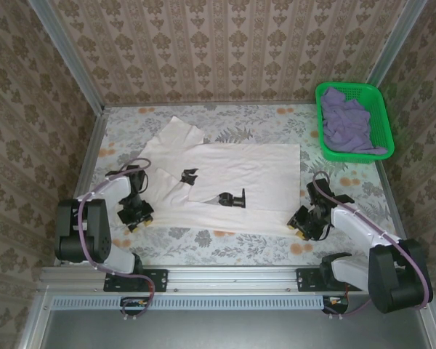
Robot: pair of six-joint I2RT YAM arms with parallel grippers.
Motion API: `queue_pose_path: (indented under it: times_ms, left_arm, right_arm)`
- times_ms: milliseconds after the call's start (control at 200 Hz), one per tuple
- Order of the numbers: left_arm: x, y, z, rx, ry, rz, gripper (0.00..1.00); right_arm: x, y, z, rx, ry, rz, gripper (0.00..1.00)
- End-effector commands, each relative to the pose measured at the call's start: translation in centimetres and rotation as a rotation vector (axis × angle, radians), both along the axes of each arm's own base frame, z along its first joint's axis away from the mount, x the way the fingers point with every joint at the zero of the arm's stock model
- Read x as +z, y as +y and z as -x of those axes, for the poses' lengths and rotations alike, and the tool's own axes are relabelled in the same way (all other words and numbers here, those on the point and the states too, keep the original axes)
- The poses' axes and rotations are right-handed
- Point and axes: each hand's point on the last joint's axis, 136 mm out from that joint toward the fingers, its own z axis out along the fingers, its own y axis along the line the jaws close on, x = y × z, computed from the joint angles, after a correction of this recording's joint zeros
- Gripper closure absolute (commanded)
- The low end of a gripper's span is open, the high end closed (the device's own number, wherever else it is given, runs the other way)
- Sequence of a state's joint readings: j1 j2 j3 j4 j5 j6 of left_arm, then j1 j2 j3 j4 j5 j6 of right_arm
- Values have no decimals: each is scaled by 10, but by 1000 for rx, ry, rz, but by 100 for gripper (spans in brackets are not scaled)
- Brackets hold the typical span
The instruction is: Fold and stack the t-shirts
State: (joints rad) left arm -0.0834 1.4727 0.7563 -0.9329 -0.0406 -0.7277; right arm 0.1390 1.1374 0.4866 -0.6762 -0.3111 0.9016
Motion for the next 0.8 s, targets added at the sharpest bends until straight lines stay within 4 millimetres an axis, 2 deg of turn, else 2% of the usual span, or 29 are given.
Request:
queue_pose_path:
  times_ms: [0,130,200,270,350,435,590,650,705,775,795]
  left_arm:
    - [4,4,32,118,61,-12,63]
    - [17,8,33,188,5,-2,64]
    - [33,13,21,189,-42,-18,64]
    - [55,15,-1,171,-112,-22,62]
    - [82,12,-37,135,-215,2,58]
    - [116,3,-84,74,-331,19,52]
    - [173,-32,-177,-113,-564,48,37]
    - [186,-49,-210,-165,-635,98,33]
    - [190,-60,-236,-180,-667,140,31]
    - [196,-73,-270,-198,-720,179,31]
    - [192,-76,-280,-197,-721,186,31]
  right_arm:
    - [-1,-5,25,-45,84,12,65]
    - [3,-5,30,-66,80,5,65]
    - [11,-8,28,-68,68,21,63]
    - [30,-12,14,-54,-3,47,59]
    - [59,-17,-11,-32,-123,84,55]
    - [87,-16,-41,6,-251,98,53]
    - [115,-7,-91,113,-416,105,48]
    - [124,-2,-106,154,-463,97,48]
    - [134,5,-116,183,-499,74,47]
    - [144,17,-119,250,-530,30,46]
    - [146,19,-118,274,-536,24,46]
